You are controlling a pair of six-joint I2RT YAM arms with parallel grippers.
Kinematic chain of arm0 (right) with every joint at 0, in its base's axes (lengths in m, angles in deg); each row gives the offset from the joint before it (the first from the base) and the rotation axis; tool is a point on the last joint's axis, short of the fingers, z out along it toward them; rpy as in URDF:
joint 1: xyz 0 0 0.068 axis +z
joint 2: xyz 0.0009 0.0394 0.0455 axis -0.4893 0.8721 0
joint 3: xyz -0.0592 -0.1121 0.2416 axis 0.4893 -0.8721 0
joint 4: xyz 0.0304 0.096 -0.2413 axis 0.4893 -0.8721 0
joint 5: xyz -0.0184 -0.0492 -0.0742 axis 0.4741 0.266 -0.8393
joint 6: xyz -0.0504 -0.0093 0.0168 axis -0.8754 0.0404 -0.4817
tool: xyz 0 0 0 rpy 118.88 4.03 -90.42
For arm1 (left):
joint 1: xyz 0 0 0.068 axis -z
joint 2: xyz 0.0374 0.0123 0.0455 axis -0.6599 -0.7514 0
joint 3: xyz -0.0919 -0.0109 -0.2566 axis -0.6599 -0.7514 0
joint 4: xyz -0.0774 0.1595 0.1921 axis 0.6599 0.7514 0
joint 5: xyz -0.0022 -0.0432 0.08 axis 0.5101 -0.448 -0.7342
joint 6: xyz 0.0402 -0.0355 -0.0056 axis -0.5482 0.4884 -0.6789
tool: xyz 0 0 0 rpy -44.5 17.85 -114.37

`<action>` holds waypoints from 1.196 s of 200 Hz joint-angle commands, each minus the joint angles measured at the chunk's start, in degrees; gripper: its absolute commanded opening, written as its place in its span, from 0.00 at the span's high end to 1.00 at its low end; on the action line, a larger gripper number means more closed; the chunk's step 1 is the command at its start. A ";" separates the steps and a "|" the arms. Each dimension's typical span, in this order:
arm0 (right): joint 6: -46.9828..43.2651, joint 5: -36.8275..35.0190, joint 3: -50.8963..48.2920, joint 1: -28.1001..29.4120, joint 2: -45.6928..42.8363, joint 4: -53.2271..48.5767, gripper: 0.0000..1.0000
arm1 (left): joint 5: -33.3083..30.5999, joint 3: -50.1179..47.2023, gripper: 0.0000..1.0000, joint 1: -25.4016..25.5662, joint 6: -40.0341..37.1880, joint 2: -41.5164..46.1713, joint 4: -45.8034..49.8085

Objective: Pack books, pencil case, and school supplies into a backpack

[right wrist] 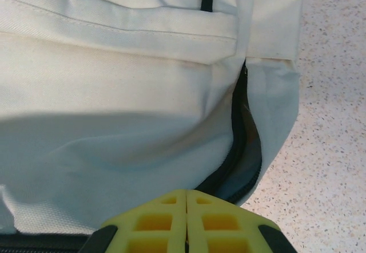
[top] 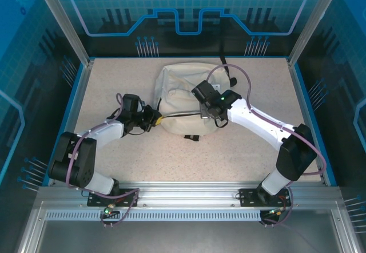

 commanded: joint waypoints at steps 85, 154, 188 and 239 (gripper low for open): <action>-8.24 26.23 0.71 3.71 4.25 13.36 1.00 | -5.30 7.58 0.72 -10.35 -15.39 3.68 18.21; -4.54 35.34 4.90 7.05 10.35 22.14 1.00 | 1.62 -2.89 0.27 -9.07 -4.05 15.55 15.67; -3.66 34.86 4.80 7.41 10.25 22.33 1.00 | 4.49 -5.89 0.22 -5.04 3.85 16.06 7.69; -2.96 33.89 2.39 7.76 7.94 22.29 1.00 | 2.16 -6.27 0.23 -0.13 11.23 10.32 -3.81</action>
